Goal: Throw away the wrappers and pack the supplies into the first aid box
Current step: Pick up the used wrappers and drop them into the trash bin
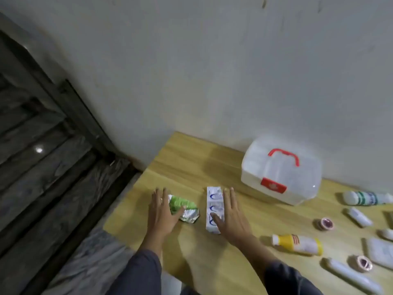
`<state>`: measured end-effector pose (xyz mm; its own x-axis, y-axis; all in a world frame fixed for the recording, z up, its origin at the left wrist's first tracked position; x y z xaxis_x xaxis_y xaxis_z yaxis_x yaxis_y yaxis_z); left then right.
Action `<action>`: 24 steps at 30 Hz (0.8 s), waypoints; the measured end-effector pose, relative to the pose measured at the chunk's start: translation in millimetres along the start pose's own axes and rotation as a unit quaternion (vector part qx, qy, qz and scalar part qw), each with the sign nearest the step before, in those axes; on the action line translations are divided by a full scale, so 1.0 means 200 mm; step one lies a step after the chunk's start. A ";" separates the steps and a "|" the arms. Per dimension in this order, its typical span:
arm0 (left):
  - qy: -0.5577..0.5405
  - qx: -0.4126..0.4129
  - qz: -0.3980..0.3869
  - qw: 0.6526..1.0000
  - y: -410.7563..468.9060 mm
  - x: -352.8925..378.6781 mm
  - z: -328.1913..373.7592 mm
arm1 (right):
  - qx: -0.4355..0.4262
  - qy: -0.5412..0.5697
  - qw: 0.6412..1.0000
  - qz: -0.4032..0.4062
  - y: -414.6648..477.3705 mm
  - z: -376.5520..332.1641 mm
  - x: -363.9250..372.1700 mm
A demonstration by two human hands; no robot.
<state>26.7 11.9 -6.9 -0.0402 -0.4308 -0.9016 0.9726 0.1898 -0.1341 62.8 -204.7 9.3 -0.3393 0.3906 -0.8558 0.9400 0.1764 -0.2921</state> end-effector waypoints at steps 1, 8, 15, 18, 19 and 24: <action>0.004 -0.013 0.000 1.000 0.00 0.03 -0.03 | 0.012 0.000 1.000 -0.006 0.01 0.00 0.04; -0.117 -0.028 0.098 0.988 -0.02 0.07 -0.07 | 0.052 0.008 0.997 0.064 0.03 -0.06 0.23; -0.197 -0.002 0.148 0.969 0.02 0.05 -0.08 | 0.050 0.166 0.983 0.068 0.04 -0.14 0.18; -0.276 -0.018 0.144 0.950 0.03 0.03 -0.09 | 0.084 0.233 0.968 0.029 0.08 -0.14 0.16; -0.306 -0.028 0.141 0.941 0.03 0.03 -0.10 | 0.098 0.251 0.963 0.009 0.08 -0.14 0.15; -0.383 -0.032 0.106 0.917 0.02 0.01 -0.12 | 0.111 0.259 0.958 -0.053 0.09 -0.13 0.10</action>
<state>24.5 33.2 -19.8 0.3444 -0.8674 -0.3592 0.9236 0.3816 -0.0359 72.3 -169.5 -2.0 -0.3518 0.7871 -0.5066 0.8645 0.0657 -0.4983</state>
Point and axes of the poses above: each hand's wrist, its own y-axis towards the middle knuckle, its own x-axis out of the palm, z = x × y, the point moved 3 cm from there along y, towards the middle knuckle, and after that the axes turned 14 degrees about x, right-handed, at the moved point
